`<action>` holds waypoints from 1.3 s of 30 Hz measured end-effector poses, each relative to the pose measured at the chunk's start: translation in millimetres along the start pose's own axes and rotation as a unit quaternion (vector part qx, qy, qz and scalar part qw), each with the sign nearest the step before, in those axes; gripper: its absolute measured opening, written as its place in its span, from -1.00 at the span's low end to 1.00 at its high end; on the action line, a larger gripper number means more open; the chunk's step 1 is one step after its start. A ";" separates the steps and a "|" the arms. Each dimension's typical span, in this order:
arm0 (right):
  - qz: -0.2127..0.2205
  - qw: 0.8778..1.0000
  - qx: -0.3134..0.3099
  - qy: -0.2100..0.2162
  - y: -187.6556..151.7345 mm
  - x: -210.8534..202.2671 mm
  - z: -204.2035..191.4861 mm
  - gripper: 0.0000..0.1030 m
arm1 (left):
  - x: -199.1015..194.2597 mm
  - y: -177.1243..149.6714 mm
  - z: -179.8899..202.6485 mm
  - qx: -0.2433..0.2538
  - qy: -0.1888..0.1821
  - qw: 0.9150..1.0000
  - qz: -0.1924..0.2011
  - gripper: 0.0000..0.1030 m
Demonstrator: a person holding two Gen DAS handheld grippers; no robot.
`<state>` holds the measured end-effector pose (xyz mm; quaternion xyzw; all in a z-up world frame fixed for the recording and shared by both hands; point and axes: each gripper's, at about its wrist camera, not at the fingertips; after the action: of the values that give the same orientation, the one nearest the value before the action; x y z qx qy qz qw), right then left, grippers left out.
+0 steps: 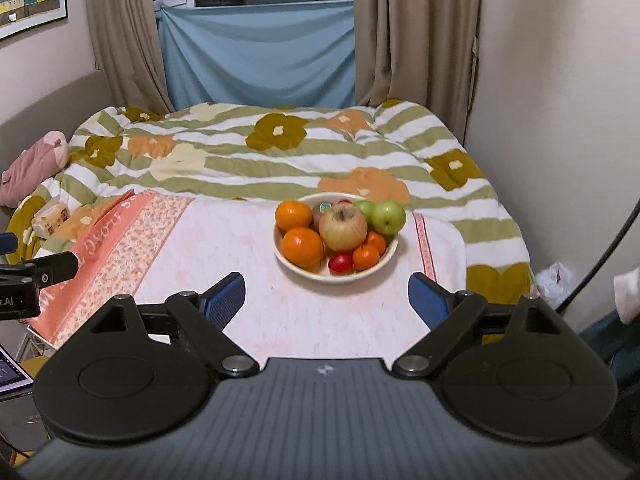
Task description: Organize fruits
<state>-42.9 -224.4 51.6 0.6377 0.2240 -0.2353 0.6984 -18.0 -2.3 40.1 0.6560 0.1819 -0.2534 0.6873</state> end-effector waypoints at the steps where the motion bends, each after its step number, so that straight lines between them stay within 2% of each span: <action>1: -0.002 1.000 0.003 0.001 -2.1 -0.6 -0.3 1.00 | -0.8 -1.6 -0.2 0.000 0.001 1.000 0.000 1.00; 39: -0.012 1.000 0.017 -0.005 -7.4 -4.3 -8.6 1.00 | 0.6 -6.1 -8.2 -0.004 0.000 1.000 -0.001 1.00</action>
<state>-51.0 -216.2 47.7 0.6452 0.2242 -0.2504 0.6860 -20.4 5.7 34.2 0.6528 0.1835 -0.2539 0.6897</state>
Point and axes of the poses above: each gripper's, at about its wrist camera, not at the fingertips, and x roughly the way its jaws point, z to its right, y to its top, and after that the axes turned 7 degrees about -x, right-handed
